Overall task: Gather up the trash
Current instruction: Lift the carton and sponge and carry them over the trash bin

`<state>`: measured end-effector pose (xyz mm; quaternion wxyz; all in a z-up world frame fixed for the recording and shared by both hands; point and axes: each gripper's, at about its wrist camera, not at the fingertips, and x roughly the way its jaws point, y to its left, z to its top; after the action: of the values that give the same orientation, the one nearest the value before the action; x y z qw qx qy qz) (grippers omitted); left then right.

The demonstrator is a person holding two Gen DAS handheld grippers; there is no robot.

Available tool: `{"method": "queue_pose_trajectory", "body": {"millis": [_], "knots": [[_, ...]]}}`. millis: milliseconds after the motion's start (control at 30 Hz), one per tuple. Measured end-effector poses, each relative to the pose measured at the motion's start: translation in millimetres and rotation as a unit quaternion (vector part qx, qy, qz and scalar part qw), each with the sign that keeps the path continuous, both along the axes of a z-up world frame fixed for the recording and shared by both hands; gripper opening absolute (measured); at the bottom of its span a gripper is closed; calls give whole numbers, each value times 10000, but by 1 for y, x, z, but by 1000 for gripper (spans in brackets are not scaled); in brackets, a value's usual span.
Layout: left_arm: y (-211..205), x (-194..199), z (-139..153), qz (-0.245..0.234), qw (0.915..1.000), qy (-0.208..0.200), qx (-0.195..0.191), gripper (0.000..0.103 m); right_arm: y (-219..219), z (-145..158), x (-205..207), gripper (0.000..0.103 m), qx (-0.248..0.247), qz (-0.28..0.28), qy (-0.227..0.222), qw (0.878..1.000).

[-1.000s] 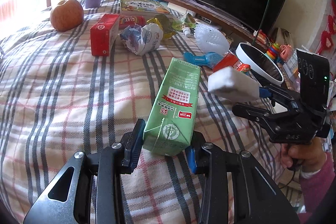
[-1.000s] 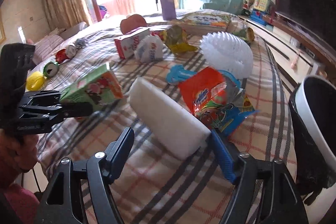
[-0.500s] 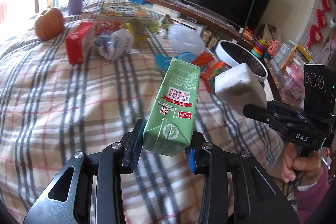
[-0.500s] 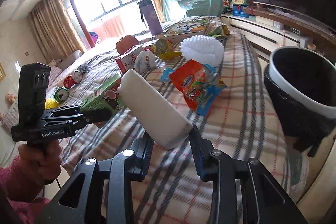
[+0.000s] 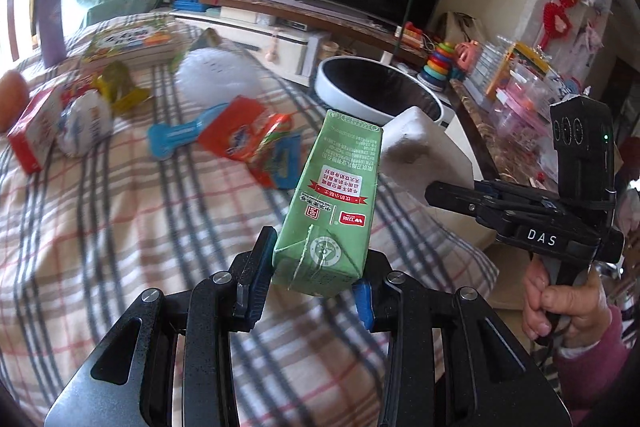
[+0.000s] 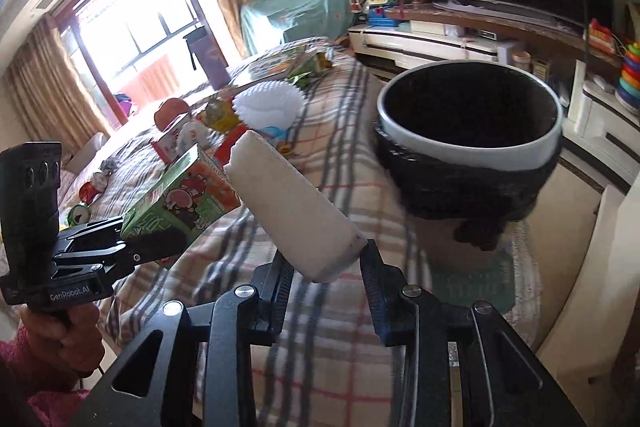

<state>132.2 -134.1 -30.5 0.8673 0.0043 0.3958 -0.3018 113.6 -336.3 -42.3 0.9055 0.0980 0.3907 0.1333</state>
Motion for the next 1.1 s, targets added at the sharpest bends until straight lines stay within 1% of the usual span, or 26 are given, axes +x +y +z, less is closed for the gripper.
{"method": "queue_pose_trajectory", "body": {"millis": [233, 467, 1100], "knots": [[-37, 11, 7, -222, 9997, -65, 82, 34, -26, 1, 3, 34, -33, -295, -25, 9996], [-62, 27, 9, -287, 9994, -67, 199, 34, -48, 5, 10, 34, -58, -486, -45, 9988], [-96, 63, 14, -334, 9989, -38, 337, 34, -81, 8, 37, 34, -115, -699, 46, 9975]]}}
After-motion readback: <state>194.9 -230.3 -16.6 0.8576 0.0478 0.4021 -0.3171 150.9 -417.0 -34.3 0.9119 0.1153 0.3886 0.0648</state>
